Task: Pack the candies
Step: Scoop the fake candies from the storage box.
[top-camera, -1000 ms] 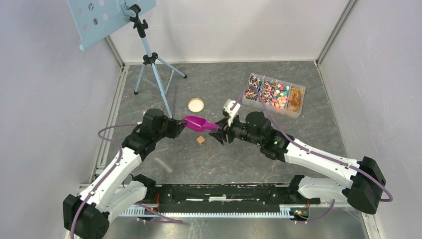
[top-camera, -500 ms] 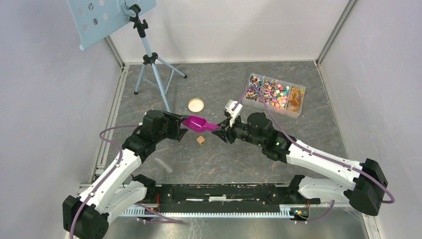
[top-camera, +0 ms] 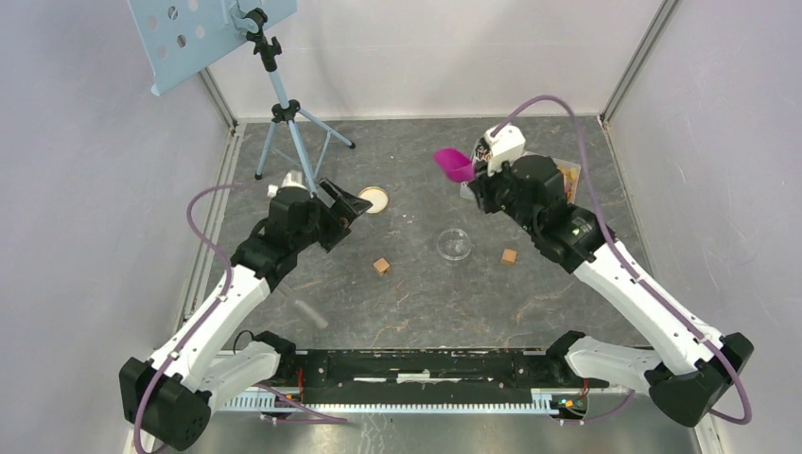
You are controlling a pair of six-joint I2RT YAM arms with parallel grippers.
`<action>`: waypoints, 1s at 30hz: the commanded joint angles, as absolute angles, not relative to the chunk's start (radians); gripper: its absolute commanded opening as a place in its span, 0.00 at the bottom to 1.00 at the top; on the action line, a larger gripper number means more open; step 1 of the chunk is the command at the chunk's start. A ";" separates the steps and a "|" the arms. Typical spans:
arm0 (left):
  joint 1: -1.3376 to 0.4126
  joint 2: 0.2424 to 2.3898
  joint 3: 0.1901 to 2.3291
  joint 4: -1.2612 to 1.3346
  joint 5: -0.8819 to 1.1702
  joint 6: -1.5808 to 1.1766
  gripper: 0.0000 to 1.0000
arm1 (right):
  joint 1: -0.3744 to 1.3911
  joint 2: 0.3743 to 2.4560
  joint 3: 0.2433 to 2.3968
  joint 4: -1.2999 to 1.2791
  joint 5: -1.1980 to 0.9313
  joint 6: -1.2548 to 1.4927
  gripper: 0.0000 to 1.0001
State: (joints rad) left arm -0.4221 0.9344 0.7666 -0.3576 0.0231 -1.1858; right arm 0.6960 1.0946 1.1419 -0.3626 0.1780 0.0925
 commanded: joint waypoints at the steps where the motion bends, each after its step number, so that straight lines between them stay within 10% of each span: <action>1: -0.422 1.005 0.903 -0.358 0.170 -0.764 1.00 | 0.572 1.134 1.242 -0.572 0.320 0.046 0.00; 30: -0.424 1.164 0.887 -0.460 0.420 -0.327 1.00 | 0.109 1.465 1.503 -0.968 0.303 0.022 0.00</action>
State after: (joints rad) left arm -0.4225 1.1770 0.8833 -0.4778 0.3851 -0.3923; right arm 0.1287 1.4425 1.4807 -0.9565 0.2951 0.0250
